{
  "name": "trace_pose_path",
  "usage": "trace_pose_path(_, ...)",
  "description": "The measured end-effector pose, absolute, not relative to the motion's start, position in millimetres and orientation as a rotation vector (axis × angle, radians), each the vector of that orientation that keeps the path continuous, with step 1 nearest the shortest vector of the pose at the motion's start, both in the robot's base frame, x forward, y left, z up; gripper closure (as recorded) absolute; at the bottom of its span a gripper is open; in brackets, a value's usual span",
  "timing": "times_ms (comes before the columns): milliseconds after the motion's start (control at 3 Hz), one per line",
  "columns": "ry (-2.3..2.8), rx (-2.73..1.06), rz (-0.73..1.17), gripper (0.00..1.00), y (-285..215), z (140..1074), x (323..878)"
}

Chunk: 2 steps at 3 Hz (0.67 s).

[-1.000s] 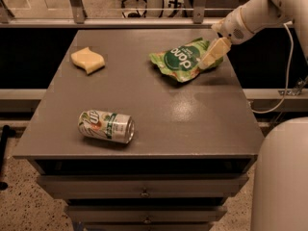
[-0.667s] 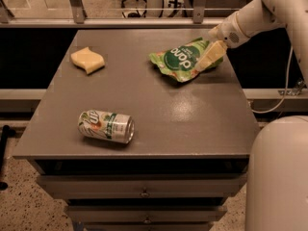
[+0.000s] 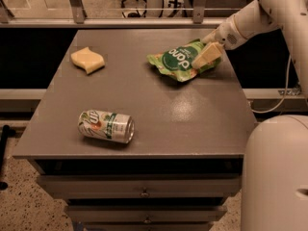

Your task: Pick green rice chip bag

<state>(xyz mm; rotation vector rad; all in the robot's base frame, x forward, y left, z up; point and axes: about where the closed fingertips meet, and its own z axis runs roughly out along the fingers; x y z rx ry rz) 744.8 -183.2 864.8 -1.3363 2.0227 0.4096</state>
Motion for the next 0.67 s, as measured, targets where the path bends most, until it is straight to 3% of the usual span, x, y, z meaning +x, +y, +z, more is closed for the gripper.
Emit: trace_pose_path(667, 2.026, -1.312, 0.417, 0.80, -189.5, 872.1, 734.9)
